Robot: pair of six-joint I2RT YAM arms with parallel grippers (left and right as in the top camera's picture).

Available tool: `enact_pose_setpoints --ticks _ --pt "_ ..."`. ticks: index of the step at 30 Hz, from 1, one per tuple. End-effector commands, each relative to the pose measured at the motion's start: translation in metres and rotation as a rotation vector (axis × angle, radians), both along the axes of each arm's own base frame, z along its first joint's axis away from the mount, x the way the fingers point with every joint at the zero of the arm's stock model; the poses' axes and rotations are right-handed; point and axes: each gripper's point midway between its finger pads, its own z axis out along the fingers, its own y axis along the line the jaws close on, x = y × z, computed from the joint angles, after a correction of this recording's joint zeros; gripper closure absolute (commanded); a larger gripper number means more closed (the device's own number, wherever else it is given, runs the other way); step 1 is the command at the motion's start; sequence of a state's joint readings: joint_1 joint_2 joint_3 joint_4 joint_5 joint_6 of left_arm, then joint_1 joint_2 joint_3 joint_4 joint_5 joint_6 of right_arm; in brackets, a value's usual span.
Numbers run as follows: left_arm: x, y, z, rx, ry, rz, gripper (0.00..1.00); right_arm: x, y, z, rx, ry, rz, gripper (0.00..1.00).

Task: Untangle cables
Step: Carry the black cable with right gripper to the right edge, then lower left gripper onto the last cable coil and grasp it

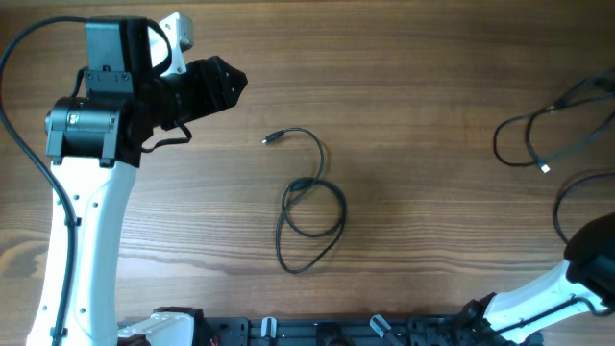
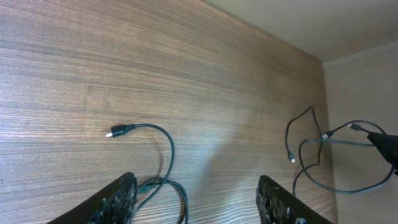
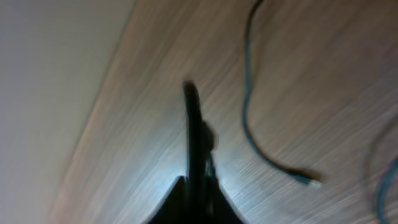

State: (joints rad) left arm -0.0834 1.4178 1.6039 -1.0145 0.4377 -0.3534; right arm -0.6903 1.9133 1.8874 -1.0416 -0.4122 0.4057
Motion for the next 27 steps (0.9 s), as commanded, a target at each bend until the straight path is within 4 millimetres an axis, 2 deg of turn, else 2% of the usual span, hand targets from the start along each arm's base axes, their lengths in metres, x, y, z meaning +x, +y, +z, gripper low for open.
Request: enact_pose_setpoints --ticks 1,2,3,4,6,11,13,16,18,21,24,27 --pt "0.001 0.0 -0.001 0.013 -0.004 -0.003 0.36 -0.009 -0.022 -0.017 -0.065 0.083 -0.078 0.66" --pt "0.001 0.0 -0.001 0.013 -0.004 -0.003 0.37 -0.01 -0.023 -0.017 -0.073 0.088 -0.083 0.42" --pt "0.001 0.0 -0.001 0.013 -0.004 -0.003 0.36 -0.01 -0.024 -0.017 -0.076 0.087 -0.085 0.24" --pt "0.001 0.0 -0.001 0.013 -0.004 -0.003 0.37 -0.01 -0.024 -0.017 -0.076 0.087 -0.085 0.12" --pt "0.001 0.0 -0.001 0.013 -0.003 -0.003 0.36 -0.01 -0.022 -0.017 -0.068 0.085 -0.079 0.0" --pt "0.001 0.0 -0.001 0.012 -0.003 -0.004 0.37 -0.009 -0.006 -0.016 -0.008 0.07 -0.024 0.0" --pt "0.0 0.0 -0.001 0.012 0.001 -0.005 0.38 0.006 0.023 -0.005 0.041 -0.022 0.136 0.0" --pt "-0.006 -0.005 -0.011 0.018 0.044 -0.02 0.38 0.014 0.065 0.006 0.051 -0.069 0.318 0.01" --pt "-0.013 -0.012 -0.027 0.038 0.098 -0.062 0.39 0.02 0.093 0.005 0.04 -0.061 0.411 0.0" --pt "-0.029 -0.024 -0.066 0.082 0.222 -0.122 0.43 0.029 0.143 0.002 0.028 -0.046 0.559 0.0" --pt "-0.038 -0.03 -0.096 0.095 0.299 -0.144 0.43 0.036 0.174 -0.002 -0.006 -0.014 0.629 0.0" --pt "-0.051 -0.035 -0.131 0.127 0.376 -0.201 0.48 0.039 0.197 -0.008 -0.06 0.026 0.677 0.0"
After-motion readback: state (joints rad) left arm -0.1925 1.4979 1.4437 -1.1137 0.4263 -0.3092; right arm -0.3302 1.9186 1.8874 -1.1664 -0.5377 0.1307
